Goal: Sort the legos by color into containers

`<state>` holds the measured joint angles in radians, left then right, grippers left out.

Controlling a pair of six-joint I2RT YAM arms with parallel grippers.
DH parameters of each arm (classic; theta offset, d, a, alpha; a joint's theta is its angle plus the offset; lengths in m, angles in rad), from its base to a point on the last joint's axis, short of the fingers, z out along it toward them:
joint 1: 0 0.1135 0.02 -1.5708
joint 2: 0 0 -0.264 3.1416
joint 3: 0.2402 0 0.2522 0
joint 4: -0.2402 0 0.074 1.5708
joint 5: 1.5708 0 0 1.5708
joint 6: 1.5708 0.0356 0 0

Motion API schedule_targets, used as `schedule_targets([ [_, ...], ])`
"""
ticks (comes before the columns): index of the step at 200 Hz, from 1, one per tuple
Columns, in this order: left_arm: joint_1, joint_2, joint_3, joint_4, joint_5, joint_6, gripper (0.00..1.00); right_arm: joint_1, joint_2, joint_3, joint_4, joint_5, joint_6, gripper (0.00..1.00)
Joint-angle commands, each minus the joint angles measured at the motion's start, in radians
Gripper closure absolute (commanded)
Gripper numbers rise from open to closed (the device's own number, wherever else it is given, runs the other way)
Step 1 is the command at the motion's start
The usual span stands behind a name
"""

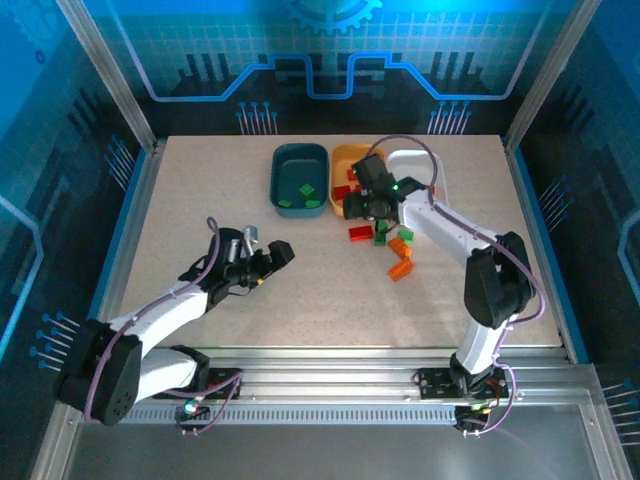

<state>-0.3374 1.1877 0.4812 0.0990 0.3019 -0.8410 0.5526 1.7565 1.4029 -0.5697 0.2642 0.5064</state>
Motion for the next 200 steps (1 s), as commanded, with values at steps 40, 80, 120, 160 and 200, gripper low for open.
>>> schedule_targets([
  [40,-0.041,0.056,0.011,0.066,0.033,-0.021,0.01,0.054,0.140,-0.094,0.086,0.108,0.053,0.34],
  [80,-0.045,0.041,0.002,0.050,0.022,-0.016,0.01,0.061,0.212,-0.023,0.083,0.154,0.021,0.36],
  [120,-0.044,0.044,0.009,0.044,0.017,-0.008,0.01,0.061,0.238,-0.002,0.066,0.199,0.021,0.33],
  [160,-0.044,0.068,0.025,0.048,0.023,-0.006,0.01,0.050,0.295,0.032,0.045,0.207,0.024,0.29],
  [200,-0.044,0.073,0.025,0.046,0.023,-0.001,0.01,0.043,0.321,0.044,0.044,0.215,0.030,0.27],
])
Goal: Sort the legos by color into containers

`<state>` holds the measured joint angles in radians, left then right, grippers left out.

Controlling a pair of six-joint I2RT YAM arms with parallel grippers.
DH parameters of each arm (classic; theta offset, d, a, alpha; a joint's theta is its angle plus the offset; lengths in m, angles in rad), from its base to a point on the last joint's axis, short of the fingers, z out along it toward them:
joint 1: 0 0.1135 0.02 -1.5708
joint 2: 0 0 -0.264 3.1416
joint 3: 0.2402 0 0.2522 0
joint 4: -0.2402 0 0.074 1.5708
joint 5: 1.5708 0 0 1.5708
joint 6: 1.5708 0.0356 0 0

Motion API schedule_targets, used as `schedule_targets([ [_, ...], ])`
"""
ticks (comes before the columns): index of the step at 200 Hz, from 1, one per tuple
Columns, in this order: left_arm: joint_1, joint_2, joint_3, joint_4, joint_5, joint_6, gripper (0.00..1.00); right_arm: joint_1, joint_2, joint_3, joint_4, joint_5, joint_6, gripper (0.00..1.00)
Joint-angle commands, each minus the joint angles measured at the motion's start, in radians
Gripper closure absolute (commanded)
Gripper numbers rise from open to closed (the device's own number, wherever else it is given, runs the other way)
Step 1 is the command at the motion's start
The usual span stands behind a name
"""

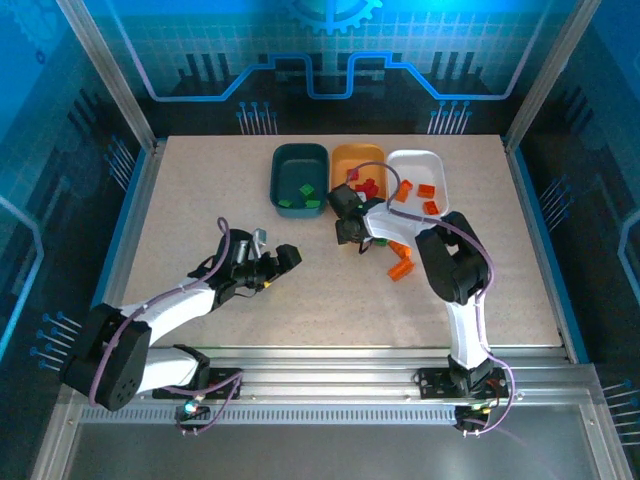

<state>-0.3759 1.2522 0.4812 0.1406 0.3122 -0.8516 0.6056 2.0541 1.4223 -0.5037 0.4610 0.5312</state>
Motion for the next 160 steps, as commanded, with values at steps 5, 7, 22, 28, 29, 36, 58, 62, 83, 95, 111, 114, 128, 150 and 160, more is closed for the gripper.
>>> schedule_targets([
  [5,-0.005,0.009,0.026,0.003,0.013,0.009,0.01,-0.010,0.024,0.026,-0.027,0.027,0.008,0.27],
  [7,-0.006,0.009,0.026,0.002,0.012,0.009,0.01,-0.010,0.023,0.026,-0.030,0.032,0.009,0.27],
  [22,-0.006,0.008,0.027,0.002,0.011,0.013,0.01,-0.011,0.014,0.016,-0.022,0.038,0.006,0.27],
  [28,-0.006,0.010,0.027,0.002,0.010,0.012,0.01,-0.012,0.012,0.009,-0.009,0.031,0.001,0.27],
  [29,-0.006,0.010,0.027,0.002,0.011,0.012,0.01,-0.012,0.012,0.008,-0.008,0.030,0.000,0.27],
  [36,-0.006,0.012,0.027,0.003,0.008,0.014,0.01,-0.015,0.016,0.009,-0.002,0.020,-0.006,0.29],
  [58,-0.006,0.026,0.034,0.010,0.013,0.012,0.01,-0.018,0.037,0.028,-0.008,0.013,-0.012,0.35],
  [62,-0.006,0.028,0.034,0.011,0.014,0.011,0.01,-0.017,0.038,0.028,-0.008,0.013,-0.012,0.36],
  [83,-0.006,0.030,0.036,0.010,0.016,0.011,0.01,-0.017,0.029,0.014,0.002,0.012,-0.016,0.44],
  [95,-0.006,0.026,0.036,0.004,0.013,0.015,0.01,-0.015,0.016,0.001,0.006,0.015,-0.018,0.50],
  [111,-0.006,0.026,0.037,-0.001,0.010,0.019,0.01,-0.005,-0.015,-0.024,0.015,0.020,-0.023,0.55],
  [114,-0.005,0.026,0.037,0.000,0.010,0.020,0.01,-0.002,-0.021,-0.028,0.016,0.019,-0.024,0.55],
  [128,-0.006,0.028,0.039,0.003,0.010,0.016,0.01,0.011,-0.058,-0.051,0.022,0.028,-0.023,0.57],
  [150,-0.006,0.029,0.043,0.008,0.011,0.013,0.01,0.029,-0.110,-0.081,0.029,0.042,-0.023,0.59],
  [160,-0.005,0.029,0.043,0.008,0.013,0.012,0.01,0.035,-0.130,-0.089,0.027,0.044,-0.023,0.59],
])
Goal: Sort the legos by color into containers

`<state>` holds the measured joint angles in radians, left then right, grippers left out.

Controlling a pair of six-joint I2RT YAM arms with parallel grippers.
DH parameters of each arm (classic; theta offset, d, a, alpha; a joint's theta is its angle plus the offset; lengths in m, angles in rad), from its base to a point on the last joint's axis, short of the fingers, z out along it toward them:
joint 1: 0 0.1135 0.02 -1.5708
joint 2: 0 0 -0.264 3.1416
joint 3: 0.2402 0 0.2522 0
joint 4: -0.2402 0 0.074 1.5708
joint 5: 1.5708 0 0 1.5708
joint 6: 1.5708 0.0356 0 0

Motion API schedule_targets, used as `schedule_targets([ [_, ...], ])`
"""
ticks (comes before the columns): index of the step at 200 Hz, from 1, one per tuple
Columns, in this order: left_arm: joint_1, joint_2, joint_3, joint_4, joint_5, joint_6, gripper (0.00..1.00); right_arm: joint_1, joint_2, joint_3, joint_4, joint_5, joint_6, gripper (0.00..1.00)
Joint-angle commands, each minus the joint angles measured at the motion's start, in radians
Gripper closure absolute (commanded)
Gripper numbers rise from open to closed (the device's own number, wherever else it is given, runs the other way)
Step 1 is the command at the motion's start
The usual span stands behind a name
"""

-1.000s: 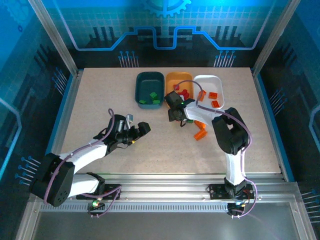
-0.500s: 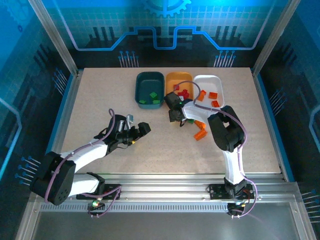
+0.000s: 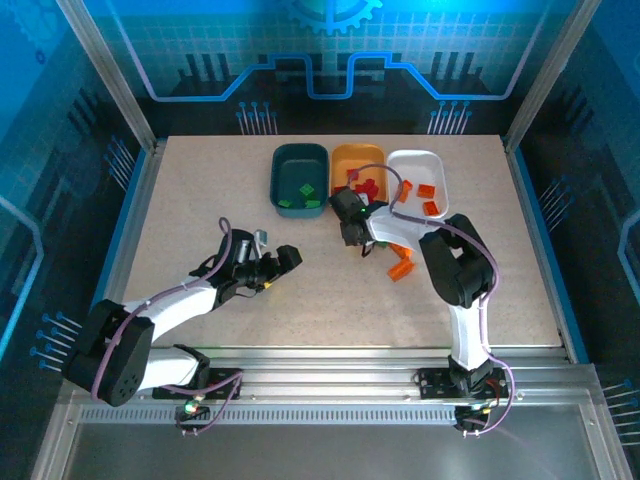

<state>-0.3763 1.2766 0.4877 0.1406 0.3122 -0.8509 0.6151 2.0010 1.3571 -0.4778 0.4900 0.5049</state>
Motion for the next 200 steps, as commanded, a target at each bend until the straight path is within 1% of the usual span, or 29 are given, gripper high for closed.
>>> schedule_targets([
  [1,-0.005,0.004,0.037,0.008,0.013,0.011,0.01,0.026,-0.080,-0.025,0.001,0.015,0.003,0.59],
  [53,-0.005,-0.019,0.036,-0.004,0.013,0.012,0.01,0.061,-0.183,-0.029,-0.011,0.043,-0.017,0.59],
  [70,-0.005,-0.026,0.036,-0.008,0.013,0.013,0.01,0.040,-0.185,0.004,-0.006,0.068,-0.041,0.58],
  [80,-0.006,-0.028,0.036,-0.009,0.016,0.011,0.01,0.009,-0.177,0.028,0.021,0.043,-0.064,0.58],
  [89,-0.007,-0.028,0.035,-0.009,0.018,0.009,0.01,-0.022,-0.155,0.057,0.046,0.012,-0.072,0.58],
  [107,-0.006,-0.029,0.037,-0.014,0.028,0.006,0.01,-0.084,-0.072,0.166,0.027,-0.066,-0.084,0.57],
  [123,-0.010,-0.043,0.040,-0.031,0.027,0.008,0.01,-0.118,0.013,0.278,-0.006,-0.133,-0.095,0.56],
  [135,-0.010,-0.059,0.044,-0.049,0.025,0.014,0.01,-0.131,0.061,0.355,-0.037,-0.145,-0.097,0.57],
  [161,-0.010,-0.080,0.058,-0.083,0.016,0.032,0.01,-0.164,0.117,0.436,-0.065,-0.190,-0.097,0.55],
  [178,-0.010,-0.076,0.066,-0.085,0.021,0.032,0.01,-0.179,0.136,0.457,-0.063,-0.219,-0.100,0.54],
  [188,-0.010,-0.070,0.070,-0.082,0.025,0.033,0.01,-0.186,0.140,0.469,-0.056,-0.240,-0.108,0.50],
  [200,-0.012,-0.061,0.074,-0.075,0.028,0.030,0.01,-0.190,0.148,0.502,-0.066,-0.259,-0.120,0.40],
])
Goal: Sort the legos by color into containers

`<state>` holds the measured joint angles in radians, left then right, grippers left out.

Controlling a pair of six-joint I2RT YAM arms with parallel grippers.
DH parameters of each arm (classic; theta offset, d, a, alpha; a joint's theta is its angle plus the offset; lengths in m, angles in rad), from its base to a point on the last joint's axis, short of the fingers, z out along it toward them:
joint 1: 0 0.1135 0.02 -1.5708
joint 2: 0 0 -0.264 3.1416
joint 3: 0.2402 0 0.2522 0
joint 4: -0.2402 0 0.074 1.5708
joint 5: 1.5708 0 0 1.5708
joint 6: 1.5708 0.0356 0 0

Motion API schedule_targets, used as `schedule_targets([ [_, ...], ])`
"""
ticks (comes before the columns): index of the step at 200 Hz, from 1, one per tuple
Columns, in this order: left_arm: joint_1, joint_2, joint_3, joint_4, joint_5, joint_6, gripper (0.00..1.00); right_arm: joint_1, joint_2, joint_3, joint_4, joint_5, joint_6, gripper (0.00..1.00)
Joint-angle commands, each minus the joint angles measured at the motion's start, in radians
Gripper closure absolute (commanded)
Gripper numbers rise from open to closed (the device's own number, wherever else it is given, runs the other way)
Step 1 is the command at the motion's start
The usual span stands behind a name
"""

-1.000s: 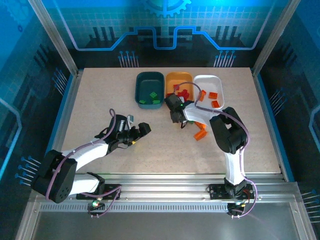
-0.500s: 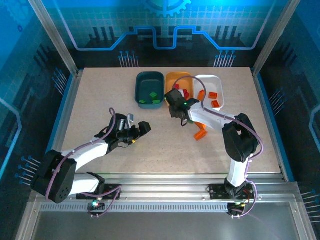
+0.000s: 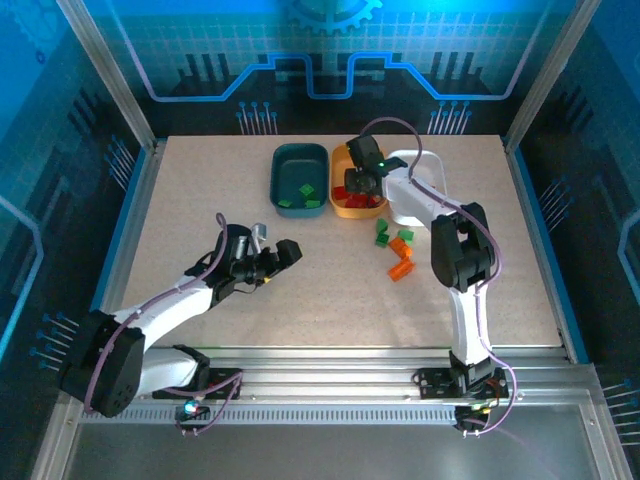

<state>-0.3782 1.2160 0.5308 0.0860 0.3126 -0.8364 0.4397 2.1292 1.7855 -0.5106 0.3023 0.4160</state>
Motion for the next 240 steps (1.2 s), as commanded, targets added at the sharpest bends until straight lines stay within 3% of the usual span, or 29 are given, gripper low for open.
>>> schedule_targets([
  [1,-0.011,0.000,0.031,-0.020,0.028,0.016,0.01,-0.015,0.020,0.077,-0.034,-0.072,-0.033,0.40],
  [24,-0.020,0.014,0.044,-0.018,0.033,0.015,0.01,-0.017,0.008,0.114,-0.045,-0.081,-0.051,0.31],
  [67,-0.042,0.029,0.047,0.001,0.023,0.011,0.01,-0.016,-0.073,0.101,-0.063,-0.060,-0.073,0.29],
  [96,-0.073,0.052,0.059,-0.004,0.000,0.020,0.01,-0.013,-0.257,-0.165,-0.039,0.007,0.003,0.33],
  [138,-0.205,0.141,0.148,-0.057,-0.061,0.097,0.01,-0.026,-0.505,-0.577,-0.022,0.045,0.091,0.35],
  [170,-0.287,0.218,0.225,-0.069,-0.084,0.115,0.01,-0.053,-0.598,-0.764,-0.113,0.099,0.225,0.27],
  [219,-0.304,0.267,0.230,-0.009,-0.059,0.085,0.01,-0.043,-0.735,-1.016,0.013,-0.098,0.414,0.22],
  [240,-0.309,0.267,0.232,-0.011,-0.059,0.086,0.01,-0.040,-0.720,-1.040,0.044,-0.099,0.479,0.21],
])
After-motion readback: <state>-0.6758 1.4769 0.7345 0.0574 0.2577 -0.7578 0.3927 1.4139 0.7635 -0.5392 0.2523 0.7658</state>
